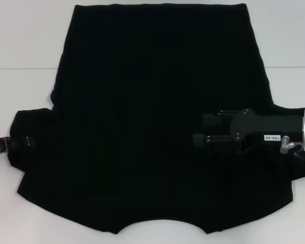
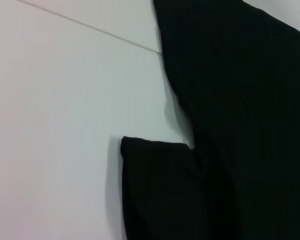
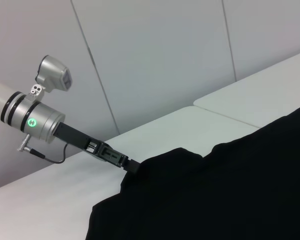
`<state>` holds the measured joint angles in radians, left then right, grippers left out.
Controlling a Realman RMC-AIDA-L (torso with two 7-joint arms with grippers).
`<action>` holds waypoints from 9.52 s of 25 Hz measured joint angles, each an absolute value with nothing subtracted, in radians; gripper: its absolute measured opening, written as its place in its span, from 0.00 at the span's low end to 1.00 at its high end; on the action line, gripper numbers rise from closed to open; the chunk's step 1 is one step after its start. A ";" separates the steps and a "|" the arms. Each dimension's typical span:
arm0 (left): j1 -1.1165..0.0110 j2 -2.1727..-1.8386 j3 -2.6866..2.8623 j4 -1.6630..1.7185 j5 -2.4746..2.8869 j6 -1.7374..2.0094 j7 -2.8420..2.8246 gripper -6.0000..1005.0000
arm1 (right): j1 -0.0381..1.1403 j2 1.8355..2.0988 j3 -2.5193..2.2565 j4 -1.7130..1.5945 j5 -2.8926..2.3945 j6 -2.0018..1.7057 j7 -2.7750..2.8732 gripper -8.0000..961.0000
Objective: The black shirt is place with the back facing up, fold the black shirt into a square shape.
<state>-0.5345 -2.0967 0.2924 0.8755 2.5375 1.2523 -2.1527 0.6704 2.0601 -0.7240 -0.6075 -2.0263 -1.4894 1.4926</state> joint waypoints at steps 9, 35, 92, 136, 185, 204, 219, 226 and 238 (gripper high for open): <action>-0.537 -2.092 0.293 0.876 2.548 1.212 -2.158 0.65 | 0.670 2.060 -0.721 -0.607 -2.026 -1.489 1.493 0.81; -0.547 -2.089 0.311 0.877 2.584 1.150 -2.160 0.03 | 0.662 2.057 -0.715 -0.609 -2.000 -1.490 1.487 0.81; -0.598 -2.058 0.304 0.939 2.494 1.179 -2.133 0.05 | 0.658 2.063 -0.699 -0.606 -1.999 -1.500 1.488 0.81; -0.584 -2.166 0.793 0.603 2.015 1.676 -1.279 0.84 | 0.570 1.795 -0.597 -0.700 -2.391 -1.519 2.485 0.79; -0.601 -2.166 0.854 0.589 2.014 1.537 -1.305 0.95 | 0.618 1.867 -0.649 -0.540 -2.480 -1.206 2.486 0.07; -0.601 -2.167 0.840 0.588 1.983 1.538 -1.368 0.95 | 0.615 1.866 -0.445 -0.595 -2.389 -1.161 2.225 0.01; -0.597 -2.167 0.827 0.566 1.959 1.537 -1.368 0.95 | 0.742 1.915 -0.521 -0.595 -2.381 -1.247 2.167 0.01; -0.596 -2.165 0.817 0.566 1.959 1.537 -1.368 0.95 | 0.822 1.964 -0.687 -0.596 -2.389 -1.262 2.197 0.03; -0.598 -2.162 0.815 0.569 1.960 1.503 -1.383 0.95 | 0.844 1.988 -0.811 -0.673 -2.389 -1.318 2.280 0.20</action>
